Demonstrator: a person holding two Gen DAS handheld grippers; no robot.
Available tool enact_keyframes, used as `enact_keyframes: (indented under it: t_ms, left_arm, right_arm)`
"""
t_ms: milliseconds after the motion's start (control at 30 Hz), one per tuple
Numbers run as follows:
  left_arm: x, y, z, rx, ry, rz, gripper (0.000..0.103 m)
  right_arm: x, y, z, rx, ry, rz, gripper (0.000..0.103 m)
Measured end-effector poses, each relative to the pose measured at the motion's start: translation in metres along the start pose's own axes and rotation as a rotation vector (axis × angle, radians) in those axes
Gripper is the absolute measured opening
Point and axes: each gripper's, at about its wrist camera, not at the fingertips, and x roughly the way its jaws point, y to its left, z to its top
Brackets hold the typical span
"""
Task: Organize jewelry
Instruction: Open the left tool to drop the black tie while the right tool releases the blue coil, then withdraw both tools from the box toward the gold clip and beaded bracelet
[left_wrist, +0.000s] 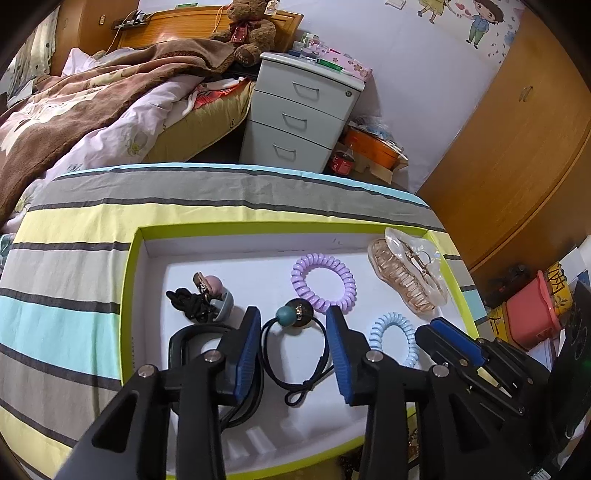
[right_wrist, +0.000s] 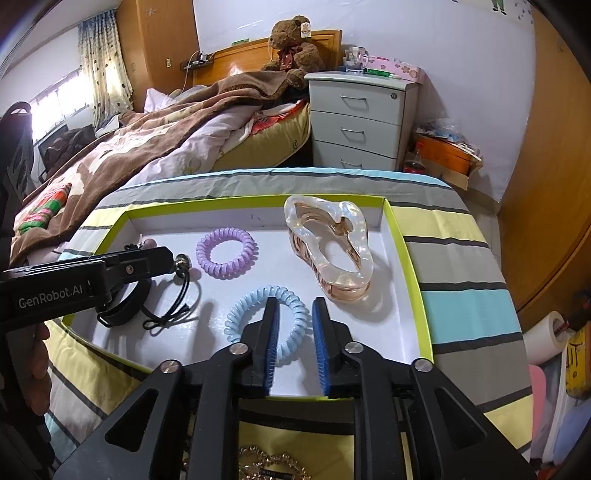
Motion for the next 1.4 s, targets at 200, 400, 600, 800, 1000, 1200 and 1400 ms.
enact_keyframes:
  t_ms: [200,400,600,800,1000,1200,1400]
  left_arm:
    - [-0.007,-0.002,-0.002,0.002,-0.008,-0.007,0.047]
    - [-0.021,-0.005,-0.005,0.005,-0.03,-0.004,0.055]
    - [-0.045,-0.009,-0.017,0.026,-0.062,-0.001,0.055]
    - [-0.064,-0.011,-0.037,0.03,-0.08,0.006,0.055]
    - [-0.074,-0.01,-0.063,0.03,-0.074,-0.01,0.055]
    - [-0.08,-0.004,-0.084,0.011,-0.061,-0.021,0.055]
    - [-0.086,0.002,-0.1,-0.002,-0.055,-0.017,0.055]
  right_arm:
    - [-0.011,0.002,0.0,0.001,-0.021,-0.001,0.022]
    - [-0.025,0.002,-0.002,0.003,-0.047,-0.001,0.022]
    - [-0.045,-0.001,-0.012,0.008,-0.074,0.0,0.022]
    - [-0.06,-0.01,-0.03,0.018,-0.08,0.025,0.022]
    - [-0.057,-0.021,-0.052,0.031,-0.035,0.083,0.022]
    - [-0.047,-0.025,-0.064,0.035,0.011,0.141,0.023]
    - [-0.038,-0.023,-0.068,0.021,0.033,0.19,0.043]
